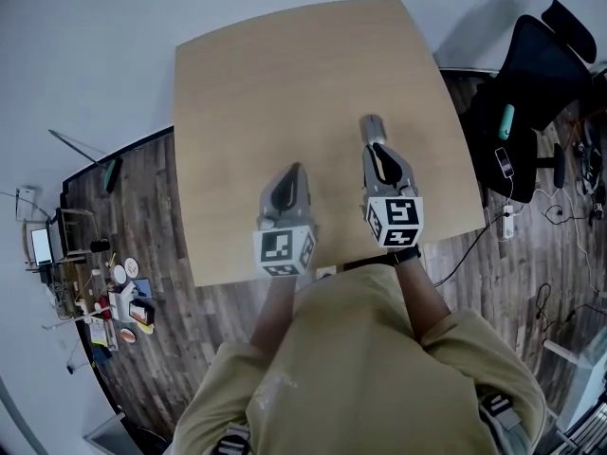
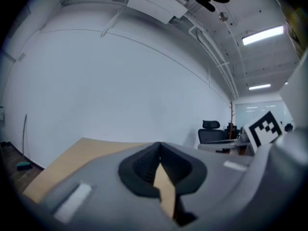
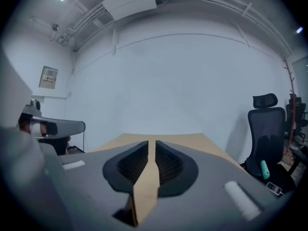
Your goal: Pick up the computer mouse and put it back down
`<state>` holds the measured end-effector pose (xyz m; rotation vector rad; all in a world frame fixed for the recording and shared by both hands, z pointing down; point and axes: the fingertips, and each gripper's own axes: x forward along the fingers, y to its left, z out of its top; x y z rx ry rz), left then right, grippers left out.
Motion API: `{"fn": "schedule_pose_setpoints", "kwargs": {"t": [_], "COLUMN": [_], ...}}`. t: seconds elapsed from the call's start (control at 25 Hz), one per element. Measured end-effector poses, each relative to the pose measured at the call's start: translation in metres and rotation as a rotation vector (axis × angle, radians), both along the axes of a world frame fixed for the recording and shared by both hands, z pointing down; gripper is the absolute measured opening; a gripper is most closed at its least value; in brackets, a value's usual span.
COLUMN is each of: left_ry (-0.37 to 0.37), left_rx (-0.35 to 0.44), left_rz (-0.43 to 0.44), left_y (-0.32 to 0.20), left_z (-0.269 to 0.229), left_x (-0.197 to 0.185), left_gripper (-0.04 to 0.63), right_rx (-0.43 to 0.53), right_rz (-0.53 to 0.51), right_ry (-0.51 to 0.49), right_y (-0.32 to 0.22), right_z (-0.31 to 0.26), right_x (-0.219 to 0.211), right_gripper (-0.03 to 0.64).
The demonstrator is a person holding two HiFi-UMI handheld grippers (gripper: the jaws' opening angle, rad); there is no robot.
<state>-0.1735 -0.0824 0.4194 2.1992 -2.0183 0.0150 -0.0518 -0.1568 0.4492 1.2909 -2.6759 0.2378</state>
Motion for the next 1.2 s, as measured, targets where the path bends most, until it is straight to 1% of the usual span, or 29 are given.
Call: {"fn": "schedule_pose_setpoints", "kwargs": {"t": [0.2, 0.36, 0.6, 0.76, 0.96, 1.04, 1.2], "left_ry": [-0.001, -0.014, -0.032, -0.027, -0.020, -0.020, -0.038], "left_rx": [0.043, 0.061, 0.075, 0.078, 0.079, 0.080, 0.075], "left_rz": [0.030, 0.038, 0.044, 0.052, 0.076, 0.072, 0.018], "left_y": [0.025, 0.044, 0.073, 0.093, 0.109, 0.114, 0.135], "left_z": [-0.021, -0.027, -0.031, -0.031, -0.032, -0.034, -0.037], "left_x": [0.010, 0.015, 0.015, 0.017, 0.024, 0.017, -0.005], "left_gripper": [0.000, 0.000, 0.000, 0.000, 0.000, 0.000, 0.000], "right_rx": [0.080, 0.130, 0.158, 0.175, 0.172, 0.169, 0.171], "right_rz": [0.000, 0.007, 0.018, 0.014, 0.021, 0.016, -0.047], "right_ry": [-0.027, -0.006, 0.000, -0.008, -0.025, -0.036, -0.050], "right_y": [0.040, 0.066, 0.098, 0.122, 0.142, 0.148, 0.171], "right_z": [-0.033, -0.045, -0.057, -0.066, -0.075, -0.076, -0.080], "right_x": [0.004, 0.009, 0.010, 0.009, 0.011, 0.003, -0.019], "right_gripper": [0.010, 0.008, 0.008, 0.008, 0.008, 0.008, 0.008]}}
